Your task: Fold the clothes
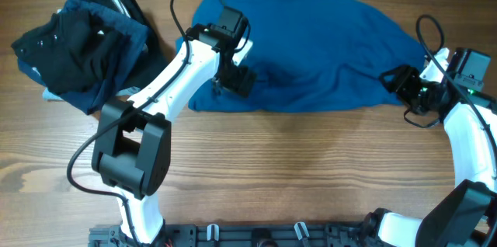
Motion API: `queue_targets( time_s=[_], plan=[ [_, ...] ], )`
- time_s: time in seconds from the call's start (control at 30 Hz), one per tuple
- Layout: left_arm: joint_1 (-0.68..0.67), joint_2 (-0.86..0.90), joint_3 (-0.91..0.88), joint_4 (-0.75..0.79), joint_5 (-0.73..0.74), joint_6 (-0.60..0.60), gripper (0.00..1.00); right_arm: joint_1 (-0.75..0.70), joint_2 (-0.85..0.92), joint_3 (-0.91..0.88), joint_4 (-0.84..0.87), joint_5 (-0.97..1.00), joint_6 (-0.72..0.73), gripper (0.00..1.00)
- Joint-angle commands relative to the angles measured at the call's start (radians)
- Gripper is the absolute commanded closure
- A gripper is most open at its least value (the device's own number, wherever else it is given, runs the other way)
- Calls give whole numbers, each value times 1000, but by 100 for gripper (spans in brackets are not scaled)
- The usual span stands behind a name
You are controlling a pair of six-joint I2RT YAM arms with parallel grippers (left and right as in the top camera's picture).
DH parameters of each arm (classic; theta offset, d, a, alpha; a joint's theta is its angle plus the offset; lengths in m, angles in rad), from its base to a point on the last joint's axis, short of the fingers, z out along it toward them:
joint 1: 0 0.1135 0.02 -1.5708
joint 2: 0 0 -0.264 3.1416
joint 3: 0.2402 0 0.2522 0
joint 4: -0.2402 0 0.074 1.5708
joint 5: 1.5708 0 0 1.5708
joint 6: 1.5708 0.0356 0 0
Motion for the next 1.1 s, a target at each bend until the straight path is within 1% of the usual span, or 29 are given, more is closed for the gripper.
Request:
queue_targets(
  time_s=[0.0,0.03,0.07,0.13,0.17,0.23,0.27,0.33,0.37,0.4,0.43,0.5,0.6,0.83,1.0,1.07],
  plan=[
    [13,-5,-85,-35,31,-91,5,-3,5,2,-6,56,10,38],
    [18,-5,-112,-32,30,-105,1,-3,5,2,-9,55,10,38],
    [22,-5,-130,-27,27,-115,0,-3,5,2,-10,55,9,38],
    [43,-5,-203,29,23,-117,1,-3,5,2,-11,55,10,38],
    [56,-5,-239,75,23,-117,3,-3,5,2,-11,55,10,38],
    [80,-5,-303,156,24,-116,15,-3,5,2,-14,55,10,38],
    [90,-5,-325,179,23,-116,31,-3,5,2,-14,55,10,38],
    [111,-5,-362,199,21,-116,59,-6,5,2,-7,63,13,38],
    [131,-5,-377,189,10,-116,83,-17,5,2,-1,76,38,38],
    [143,-5,-379,174,1,-116,93,-26,5,2,3,87,51,38],
    [161,-5,-379,146,-21,-117,96,-45,5,2,11,109,64,39],
    [195,-5,-379,97,-67,-117,96,-74,7,2,18,159,64,39],
    [238,-5,-379,84,-71,-117,96,-101,35,2,44,223,69,37],
    [245,-6,-379,78,-72,-116,96,-125,172,2,136,188,116,39],
    [245,-6,-379,77,-72,-116,96,-125,280,2,228,180,124,48],
    [245,-6,-379,73,-72,-116,96,-125,291,2,222,180,125,53]
  ],
)
